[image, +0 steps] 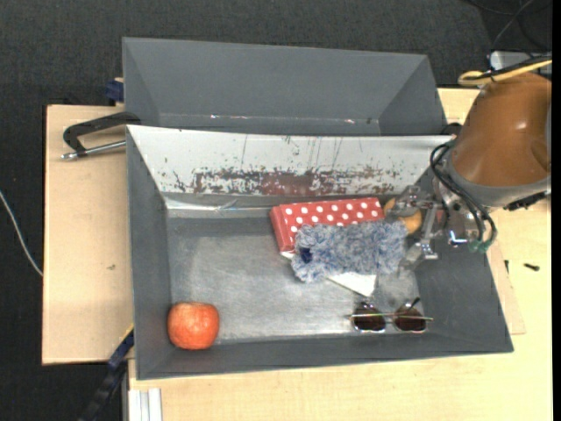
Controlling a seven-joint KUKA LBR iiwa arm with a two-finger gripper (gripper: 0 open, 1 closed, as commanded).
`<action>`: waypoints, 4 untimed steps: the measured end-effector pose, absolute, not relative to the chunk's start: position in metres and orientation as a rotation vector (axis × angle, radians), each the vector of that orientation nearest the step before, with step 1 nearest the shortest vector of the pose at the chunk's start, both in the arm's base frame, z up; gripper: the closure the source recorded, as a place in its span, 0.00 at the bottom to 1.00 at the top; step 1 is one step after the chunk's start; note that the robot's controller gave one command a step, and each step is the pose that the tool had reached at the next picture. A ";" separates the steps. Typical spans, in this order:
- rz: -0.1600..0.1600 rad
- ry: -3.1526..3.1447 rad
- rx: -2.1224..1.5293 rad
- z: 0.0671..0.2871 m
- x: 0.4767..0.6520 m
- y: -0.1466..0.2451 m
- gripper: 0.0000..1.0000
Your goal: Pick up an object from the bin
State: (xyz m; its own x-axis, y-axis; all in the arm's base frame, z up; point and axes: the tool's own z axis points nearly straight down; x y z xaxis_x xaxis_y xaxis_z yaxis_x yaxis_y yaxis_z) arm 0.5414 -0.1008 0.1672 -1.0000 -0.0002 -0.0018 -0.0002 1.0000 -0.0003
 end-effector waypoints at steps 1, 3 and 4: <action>0.000 3.140 0.000 0.167 0.541 -0.101 0.00; -0.006 3.128 -0.196 0.076 0.529 -0.075 1.00; 0.001 3.132 -0.170 0.170 0.531 -0.059 1.00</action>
Offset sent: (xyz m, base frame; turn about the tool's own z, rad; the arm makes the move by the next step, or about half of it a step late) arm -0.0160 0.0279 -0.0972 -0.1267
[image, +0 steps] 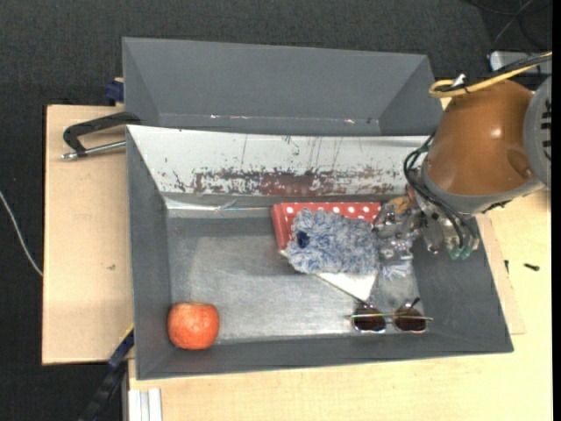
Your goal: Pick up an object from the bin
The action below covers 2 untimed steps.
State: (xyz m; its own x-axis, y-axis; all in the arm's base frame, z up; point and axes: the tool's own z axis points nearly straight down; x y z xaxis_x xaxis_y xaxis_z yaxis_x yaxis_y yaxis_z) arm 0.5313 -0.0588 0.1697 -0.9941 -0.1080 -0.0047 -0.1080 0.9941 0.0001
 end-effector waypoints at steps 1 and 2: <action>0.001 3.132 -0.170 0.170 0.531 -0.059 1.00; 0.000 3.129 -0.202 0.277 0.534 -0.072 1.00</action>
Offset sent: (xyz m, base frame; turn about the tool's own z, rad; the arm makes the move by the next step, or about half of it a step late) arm 0.0014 -0.0135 0.1066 -0.0221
